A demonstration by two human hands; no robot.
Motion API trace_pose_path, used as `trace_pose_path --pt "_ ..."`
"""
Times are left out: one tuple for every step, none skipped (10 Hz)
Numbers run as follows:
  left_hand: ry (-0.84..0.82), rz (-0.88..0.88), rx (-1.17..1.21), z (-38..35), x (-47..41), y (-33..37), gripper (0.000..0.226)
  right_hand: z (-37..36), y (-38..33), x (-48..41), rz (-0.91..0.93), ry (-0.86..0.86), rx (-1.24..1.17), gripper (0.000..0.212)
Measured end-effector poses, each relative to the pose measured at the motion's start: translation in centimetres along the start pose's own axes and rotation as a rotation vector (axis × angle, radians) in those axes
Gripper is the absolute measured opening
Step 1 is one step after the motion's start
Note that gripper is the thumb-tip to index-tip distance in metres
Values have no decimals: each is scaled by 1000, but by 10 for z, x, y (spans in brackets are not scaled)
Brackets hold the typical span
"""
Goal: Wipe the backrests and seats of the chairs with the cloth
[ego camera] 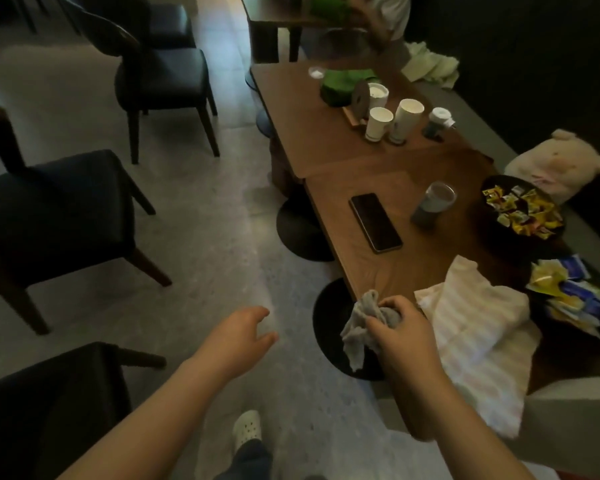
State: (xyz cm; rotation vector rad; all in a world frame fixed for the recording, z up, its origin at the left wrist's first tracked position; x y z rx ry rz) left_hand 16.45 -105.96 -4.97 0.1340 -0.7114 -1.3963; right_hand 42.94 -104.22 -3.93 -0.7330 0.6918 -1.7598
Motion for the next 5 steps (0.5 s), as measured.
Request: trace_pose_path --pt "-23 -17 -37 6 -26 12 57 12 1 -28 -13 86 -16 14" --pt "-33 -26 -52 7 -46 27 57 24 8 -67 -1 134 92 20" --pt "-24 -16 -65 8 -62 38 56 31 15 -108 -45 99 191 42" --pt "16 20 -53 8 -68 48 54 28 17 -136 -64 -58 325 71" --pt "42 99 7 5 -64 54 54 26 6 -144 26 -42 338 68"
Point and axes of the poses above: each hand's wrist, its own x-axis away from the middle knuckle, its own z-axis out of the back of the hand, y = z × x, the point moved 3 cm from there along -x, towards the middle knuckle, and after that the axes turned 7 degrees about y, right-handed, at the moved point
